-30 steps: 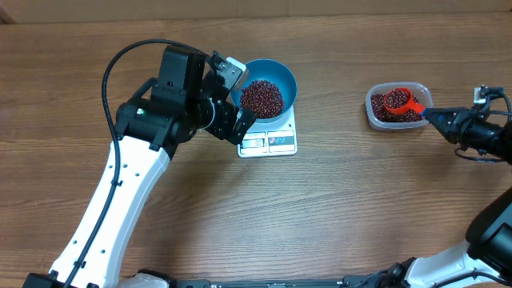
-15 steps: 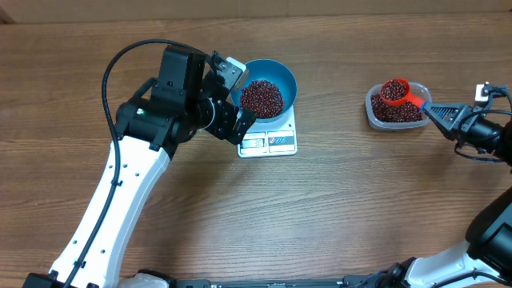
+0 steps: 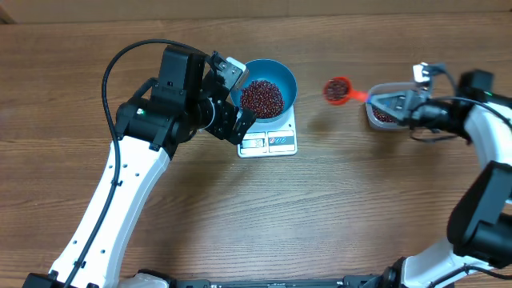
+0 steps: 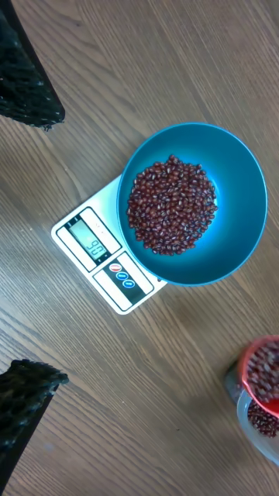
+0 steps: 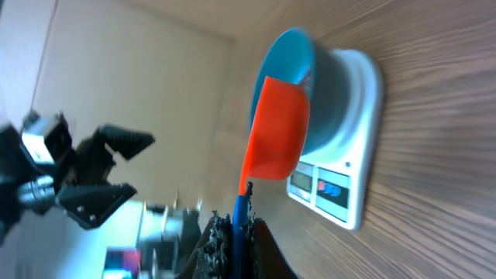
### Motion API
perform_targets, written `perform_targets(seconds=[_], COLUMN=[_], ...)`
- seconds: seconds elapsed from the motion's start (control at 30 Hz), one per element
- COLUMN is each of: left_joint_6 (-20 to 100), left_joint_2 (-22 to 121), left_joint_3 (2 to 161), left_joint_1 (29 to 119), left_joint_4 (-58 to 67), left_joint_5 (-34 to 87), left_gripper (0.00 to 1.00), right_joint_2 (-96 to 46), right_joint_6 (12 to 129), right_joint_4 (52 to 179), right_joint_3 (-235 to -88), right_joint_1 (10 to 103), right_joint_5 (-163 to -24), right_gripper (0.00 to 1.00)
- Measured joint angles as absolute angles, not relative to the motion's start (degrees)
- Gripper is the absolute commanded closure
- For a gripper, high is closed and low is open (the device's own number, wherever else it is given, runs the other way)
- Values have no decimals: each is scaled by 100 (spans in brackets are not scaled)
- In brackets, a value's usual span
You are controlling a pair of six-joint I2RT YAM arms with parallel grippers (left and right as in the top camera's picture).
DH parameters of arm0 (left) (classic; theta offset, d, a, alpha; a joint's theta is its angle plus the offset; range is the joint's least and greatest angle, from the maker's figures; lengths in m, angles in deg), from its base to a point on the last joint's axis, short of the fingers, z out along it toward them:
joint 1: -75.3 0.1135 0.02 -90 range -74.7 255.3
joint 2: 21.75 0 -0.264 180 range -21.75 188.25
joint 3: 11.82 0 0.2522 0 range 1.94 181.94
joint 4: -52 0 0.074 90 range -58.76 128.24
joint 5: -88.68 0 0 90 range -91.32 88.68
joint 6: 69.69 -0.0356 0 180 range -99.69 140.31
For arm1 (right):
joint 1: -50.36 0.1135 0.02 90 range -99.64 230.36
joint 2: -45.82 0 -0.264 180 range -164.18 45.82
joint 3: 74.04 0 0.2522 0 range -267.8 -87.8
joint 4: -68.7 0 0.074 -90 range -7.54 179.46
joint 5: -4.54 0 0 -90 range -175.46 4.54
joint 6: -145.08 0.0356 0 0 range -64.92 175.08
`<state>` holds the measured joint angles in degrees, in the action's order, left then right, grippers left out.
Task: Scoop item into bowl and weigh 150g on scale
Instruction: 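Carry the filled scoop with the right gripper over the blue bowl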
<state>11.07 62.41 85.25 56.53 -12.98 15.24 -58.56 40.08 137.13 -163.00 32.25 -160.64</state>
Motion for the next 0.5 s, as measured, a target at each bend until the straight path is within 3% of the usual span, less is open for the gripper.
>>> perform_targets(seconds=[0.27,0.5], left_joint_6=[1107,1107], left_joint_2=[6241,6241], left_joint_3=[8525,8525], left_joint_1=[5653,5653], left_joint_4=[-1298,-1298], left_joint_5=[1524,1524], left_gripper=[0,0], right_joint_2=[-5860,-5860], right_joint_6=[4145,5111], right_joint_4=[13503,12439], right_joint_3=[-16855,-17032], right_joint_1=[4189,4797], right_joint_5=[-16024,-15535], right_gripper=[96,96])
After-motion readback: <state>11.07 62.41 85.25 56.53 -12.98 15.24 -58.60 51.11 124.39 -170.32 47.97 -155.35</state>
